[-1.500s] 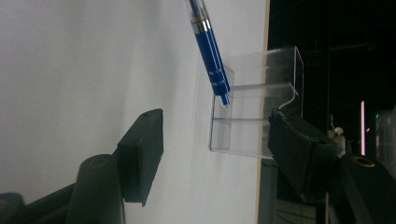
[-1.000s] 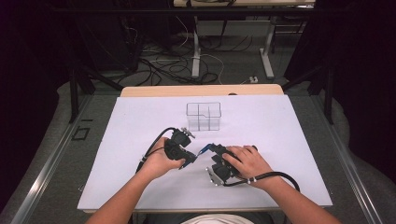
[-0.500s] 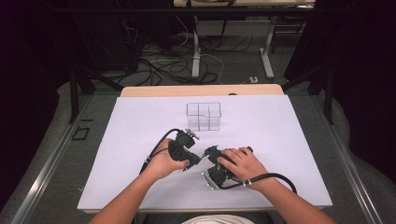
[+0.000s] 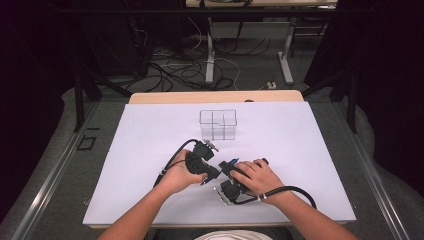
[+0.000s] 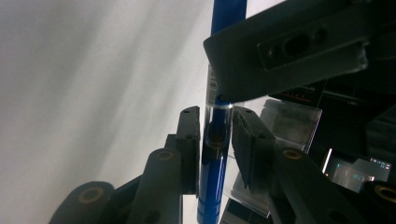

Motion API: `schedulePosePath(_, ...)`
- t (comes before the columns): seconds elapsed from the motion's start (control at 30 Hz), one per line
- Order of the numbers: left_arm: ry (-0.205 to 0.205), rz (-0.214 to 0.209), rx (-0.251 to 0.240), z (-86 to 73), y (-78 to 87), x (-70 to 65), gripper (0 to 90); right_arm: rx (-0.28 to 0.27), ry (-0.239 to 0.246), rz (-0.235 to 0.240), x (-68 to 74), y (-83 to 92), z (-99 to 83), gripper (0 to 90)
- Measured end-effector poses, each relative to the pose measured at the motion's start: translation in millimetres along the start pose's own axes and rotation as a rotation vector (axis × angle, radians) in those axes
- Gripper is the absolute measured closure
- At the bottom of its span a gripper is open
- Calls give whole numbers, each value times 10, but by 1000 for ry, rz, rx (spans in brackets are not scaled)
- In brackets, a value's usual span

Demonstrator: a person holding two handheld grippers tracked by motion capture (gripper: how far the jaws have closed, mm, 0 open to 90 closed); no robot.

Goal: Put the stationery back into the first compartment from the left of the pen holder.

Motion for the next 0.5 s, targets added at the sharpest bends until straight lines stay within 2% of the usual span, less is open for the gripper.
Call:
schedulePosePath(0.17,2,0,-5,3,-1,-3,795,3,13,3,10,-8,7,775)
schedulePosePath(0.43,16,-7,-22,-14,13,31,793,10,14,-6,2,-37,14,790)
schedulePosePath(0.5,8,-4,-32,-18,28,46,790,6,9,-13,-5,-50,19,791)
Point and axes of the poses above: each handheld gripper's, and its own axes: y roughly backward along the jaws, z roughly out of its top, x roughly to its left, the point moved 5 cm from there along -y, roughly forward along the jaws, and after that the axes turned 9 degrees about -z, right-handed, at the moved point
